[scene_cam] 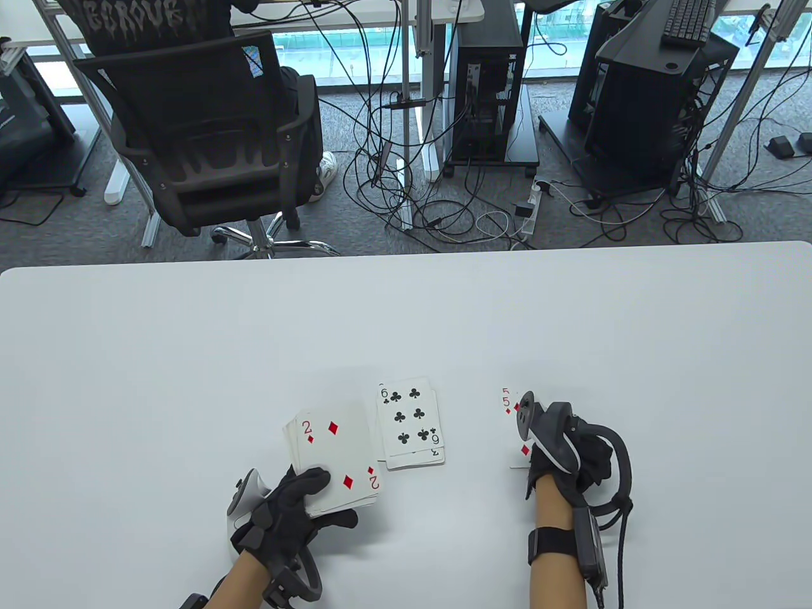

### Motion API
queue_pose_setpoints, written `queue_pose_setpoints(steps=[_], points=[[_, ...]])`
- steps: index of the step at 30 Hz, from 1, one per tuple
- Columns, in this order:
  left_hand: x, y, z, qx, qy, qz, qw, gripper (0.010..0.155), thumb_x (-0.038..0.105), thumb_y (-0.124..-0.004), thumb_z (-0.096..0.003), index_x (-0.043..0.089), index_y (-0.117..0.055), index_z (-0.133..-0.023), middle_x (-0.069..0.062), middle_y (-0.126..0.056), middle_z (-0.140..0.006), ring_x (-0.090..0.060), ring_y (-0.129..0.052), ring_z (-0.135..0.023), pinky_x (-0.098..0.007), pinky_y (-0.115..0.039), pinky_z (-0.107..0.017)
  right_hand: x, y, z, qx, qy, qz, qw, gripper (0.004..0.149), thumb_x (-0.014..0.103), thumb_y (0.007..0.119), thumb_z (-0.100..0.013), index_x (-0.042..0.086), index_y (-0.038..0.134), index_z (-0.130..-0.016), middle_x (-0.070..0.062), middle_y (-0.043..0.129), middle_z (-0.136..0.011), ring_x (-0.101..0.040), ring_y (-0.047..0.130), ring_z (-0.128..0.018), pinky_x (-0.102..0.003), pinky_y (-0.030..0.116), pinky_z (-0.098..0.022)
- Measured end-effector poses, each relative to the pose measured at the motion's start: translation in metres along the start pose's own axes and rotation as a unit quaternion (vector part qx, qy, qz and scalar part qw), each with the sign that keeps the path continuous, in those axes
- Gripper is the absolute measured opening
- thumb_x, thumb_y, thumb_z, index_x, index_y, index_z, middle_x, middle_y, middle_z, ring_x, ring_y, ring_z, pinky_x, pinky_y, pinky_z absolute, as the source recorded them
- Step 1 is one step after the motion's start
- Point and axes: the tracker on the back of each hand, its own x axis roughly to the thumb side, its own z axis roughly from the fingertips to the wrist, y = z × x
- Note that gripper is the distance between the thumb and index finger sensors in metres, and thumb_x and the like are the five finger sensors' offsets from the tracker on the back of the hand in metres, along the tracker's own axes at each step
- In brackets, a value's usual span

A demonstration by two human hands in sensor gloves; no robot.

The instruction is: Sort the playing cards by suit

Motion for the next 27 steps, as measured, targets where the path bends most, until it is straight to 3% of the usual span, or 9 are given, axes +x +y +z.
queue_pose_setpoints(steps=[4, 8, 10, 13, 15, 17, 19, 23, 27], points=[[-0.001, 0.0, 0.0, 0.0, 0.002, -0.002, 1.0, 0.06, 0.044, -0.071, -0.0613, 0.038, -0.035, -0.109, 0.004, -0.05, -0.115, -0.031, -0.068, -0.102, -0.042, -0.082, -0.056, 0.016, -0.025, 0.021, -0.052, -0.101, -0.128, 0.985, 0.062, 0.043, 0.07, -0.051, -0.011, 0.074, -0.08, -0.012, 0.094, -0.043, -0.024, 0.098, -0.021, -0.044, 0.086, -0.02], [-0.001, 0.0, 0.0, -0.003, 0.002, -0.007, 1.0, 0.06, 0.045, -0.071, -0.0612, 0.038, -0.035, -0.109, 0.004, -0.051, -0.115, -0.031, -0.068, -0.102, -0.042, -0.082, -0.056, 0.05, -0.041, 0.056, -0.069, -0.213, -0.304, 0.926, 0.056, 0.037, 0.064, -0.054, -0.012, 0.073, -0.08, -0.014, 0.094, -0.046, -0.026, 0.098, -0.024, -0.046, 0.086, -0.021], [-0.002, 0.0, 0.0, -0.004, 0.005, -0.011, 1.0, 0.06, 0.045, -0.071, -0.0611, 0.038, -0.035, -0.109, 0.004, -0.051, -0.115, -0.031, -0.068, -0.102, -0.042, -0.082, -0.056, 0.071, -0.045, 0.079, -0.062, -0.275, -0.368, 0.886, 0.055, 0.035, 0.062, -0.055, -0.012, 0.073, -0.081, -0.014, 0.094, -0.046, -0.026, 0.098, -0.024, -0.046, 0.086, -0.022], [-0.002, 0.001, 0.0, -0.007, 0.008, -0.013, 1.0, 0.06, 0.044, -0.071, -0.0611, 0.038, -0.035, -0.109, 0.004, -0.051, -0.115, -0.031, -0.068, -0.102, -0.042, -0.082, -0.056, 0.096, -0.046, 0.106, -0.051, -0.33, -0.418, 0.845, 0.057, 0.036, 0.059, -0.055, -0.012, 0.069, -0.084, -0.015, 0.092, -0.05, -0.028, 0.098, -0.028, -0.047, 0.085, -0.024], [-0.003, 0.001, -0.001, -0.009, 0.009, -0.013, 1.0, 0.06, 0.045, -0.071, -0.0611, 0.038, -0.035, -0.109, 0.004, -0.051, -0.115, -0.031, -0.068, -0.102, -0.042, -0.082, -0.056, 0.111, -0.044, 0.12, -0.034, -0.354, -0.433, 0.828, 0.067, 0.042, 0.061, -0.055, -0.015, 0.06, -0.089, -0.019, 0.089, -0.057, -0.032, 0.097, -0.035, -0.05, 0.084, -0.029], [-0.003, 0.0, -0.001, -0.012, 0.008, -0.013, 1.0, 0.06, 0.045, -0.071, -0.0611, 0.038, -0.035, -0.109, 0.004, -0.051, -0.115, -0.031, -0.068, -0.102, -0.042, -0.082, -0.056, 0.123, -0.041, 0.129, -0.018, -0.37, -0.426, 0.825, 0.08, 0.049, 0.063, -0.052, -0.019, 0.047, -0.092, -0.022, 0.084, -0.064, -0.035, 0.094, -0.042, -0.052, 0.082, -0.033], [-0.003, 0.0, -0.001, -0.015, 0.008, -0.015, 1.0, 0.06, 0.045, -0.071, -0.061, 0.038, -0.036, -0.109, 0.004, -0.051, -0.115, -0.031, -0.068, -0.102, -0.042, -0.082, -0.056, 0.129, -0.039, 0.134, -0.046, -0.373, -0.418, 0.827, 0.083, 0.051, 0.066, -0.05, -0.019, 0.046, -0.089, -0.019, 0.084, -0.063, -0.031, 0.095, -0.041, -0.05, 0.083, -0.033], [-0.003, 0.001, -0.002, -0.017, 0.011, -0.025, 0.999, 0.06, 0.045, -0.071, -0.0611, 0.038, -0.036, -0.109, 0.004, -0.051, -0.115, -0.031, -0.068, -0.102, -0.042, -0.082, -0.056, 0.132, -0.038, 0.137, -0.122, -0.37, -0.414, 0.822, 0.068, 0.046, 0.073, -0.047, -0.011, 0.06, -0.08, -0.005, 0.089, -0.048, -0.018, 0.098, -0.028, -0.041, 0.088, -0.025], [-0.005, 0.002, -0.002, -0.018, 0.019, -0.027, 0.999, 0.06, 0.044, -0.072, -0.0609, 0.037, -0.036, -0.108, 0.004, -0.051, -0.115, -0.031, -0.068, -0.102, -0.042, -0.082, -0.056, 0.128, -0.033, 0.132, -0.094, -0.351, -0.462, 0.809, 0.052, 0.036, 0.073, -0.049, -0.009, 0.067, -0.076, -0.007, 0.092, -0.042, -0.018, 0.099, -0.023, -0.041, 0.089, -0.022]])
